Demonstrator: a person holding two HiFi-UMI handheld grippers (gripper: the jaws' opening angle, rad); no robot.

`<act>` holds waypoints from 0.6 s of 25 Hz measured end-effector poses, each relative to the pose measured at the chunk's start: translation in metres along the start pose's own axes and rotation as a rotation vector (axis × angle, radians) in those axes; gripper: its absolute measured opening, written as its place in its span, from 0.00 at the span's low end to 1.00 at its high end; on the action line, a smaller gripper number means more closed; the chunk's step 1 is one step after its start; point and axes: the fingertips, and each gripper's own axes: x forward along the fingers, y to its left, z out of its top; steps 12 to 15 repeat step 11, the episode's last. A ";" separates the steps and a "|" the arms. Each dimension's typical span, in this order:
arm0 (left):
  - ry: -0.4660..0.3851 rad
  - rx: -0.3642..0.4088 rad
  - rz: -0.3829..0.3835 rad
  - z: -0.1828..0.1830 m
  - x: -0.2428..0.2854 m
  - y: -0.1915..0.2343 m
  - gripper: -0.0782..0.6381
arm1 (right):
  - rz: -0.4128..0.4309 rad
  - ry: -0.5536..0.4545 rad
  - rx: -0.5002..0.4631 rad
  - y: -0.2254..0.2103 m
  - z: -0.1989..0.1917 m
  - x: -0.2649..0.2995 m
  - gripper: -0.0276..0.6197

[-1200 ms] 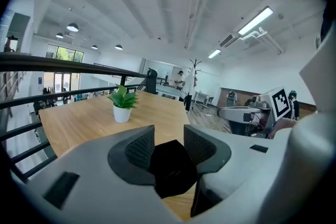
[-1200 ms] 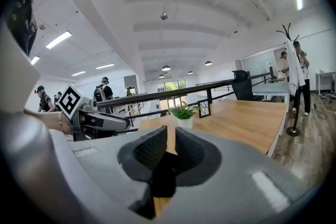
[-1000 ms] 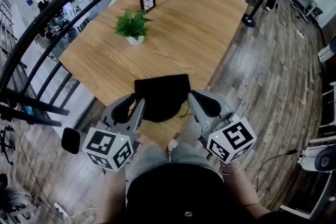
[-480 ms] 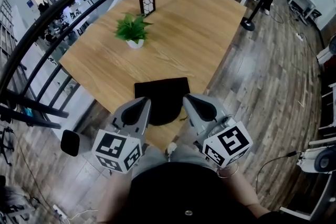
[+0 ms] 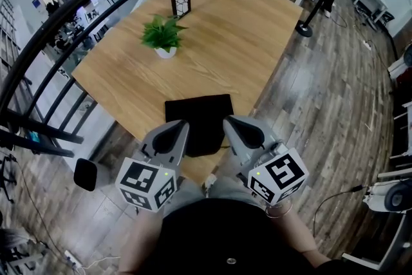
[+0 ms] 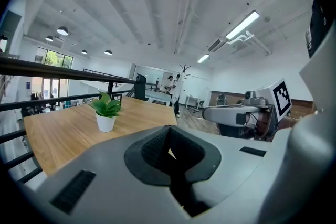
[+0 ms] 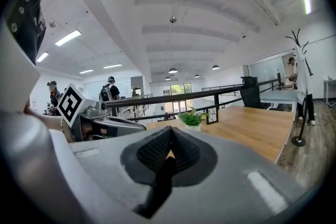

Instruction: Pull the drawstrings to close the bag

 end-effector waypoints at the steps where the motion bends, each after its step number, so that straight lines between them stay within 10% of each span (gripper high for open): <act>1: 0.001 -0.001 -0.001 0.000 0.000 0.000 0.13 | 0.000 0.003 -0.003 0.000 -0.001 0.000 0.04; 15: 0.008 -0.012 -0.020 -0.004 0.003 -0.002 0.13 | -0.006 0.021 -0.002 -0.002 -0.006 0.000 0.04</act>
